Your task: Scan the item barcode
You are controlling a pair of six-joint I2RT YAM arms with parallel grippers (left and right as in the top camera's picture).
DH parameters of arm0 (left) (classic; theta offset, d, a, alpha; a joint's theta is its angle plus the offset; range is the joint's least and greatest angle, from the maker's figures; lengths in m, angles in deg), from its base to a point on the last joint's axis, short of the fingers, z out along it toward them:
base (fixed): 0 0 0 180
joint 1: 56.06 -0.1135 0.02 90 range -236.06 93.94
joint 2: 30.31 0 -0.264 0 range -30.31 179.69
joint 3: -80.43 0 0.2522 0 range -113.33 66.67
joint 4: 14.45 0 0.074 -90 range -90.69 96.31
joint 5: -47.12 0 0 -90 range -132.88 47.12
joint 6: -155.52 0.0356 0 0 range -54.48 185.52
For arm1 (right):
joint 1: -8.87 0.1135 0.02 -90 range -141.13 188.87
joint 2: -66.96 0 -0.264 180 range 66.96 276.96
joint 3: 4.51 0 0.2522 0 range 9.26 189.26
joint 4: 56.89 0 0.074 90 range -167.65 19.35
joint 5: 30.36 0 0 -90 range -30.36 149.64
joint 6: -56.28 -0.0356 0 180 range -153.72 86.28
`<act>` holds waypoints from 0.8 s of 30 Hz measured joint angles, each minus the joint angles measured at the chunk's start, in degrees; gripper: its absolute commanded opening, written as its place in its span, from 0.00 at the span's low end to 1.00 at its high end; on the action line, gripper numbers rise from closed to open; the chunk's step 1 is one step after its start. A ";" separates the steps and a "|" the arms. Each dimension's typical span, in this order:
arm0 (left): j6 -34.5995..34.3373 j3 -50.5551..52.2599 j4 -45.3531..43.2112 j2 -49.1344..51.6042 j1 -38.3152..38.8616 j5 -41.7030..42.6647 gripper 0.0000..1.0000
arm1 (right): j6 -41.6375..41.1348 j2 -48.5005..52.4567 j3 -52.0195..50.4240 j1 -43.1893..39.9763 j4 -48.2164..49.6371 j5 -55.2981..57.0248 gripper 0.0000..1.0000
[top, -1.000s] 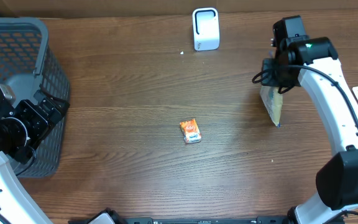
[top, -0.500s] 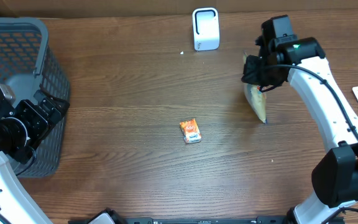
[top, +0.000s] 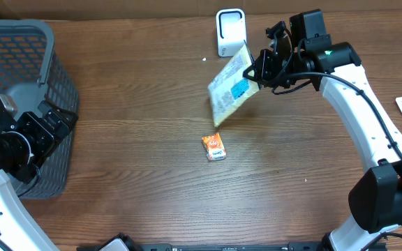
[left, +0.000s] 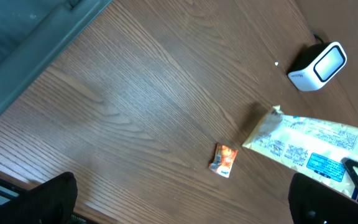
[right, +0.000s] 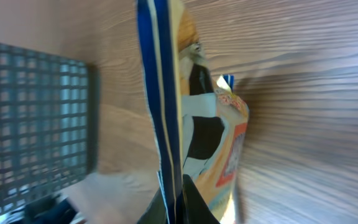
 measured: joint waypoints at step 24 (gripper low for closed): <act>0.00 0.00 0.00 -0.02 0.00 0.00 1.00 | -4.22 3.87 -8.31 -12.02 -11.52 26.84 0.36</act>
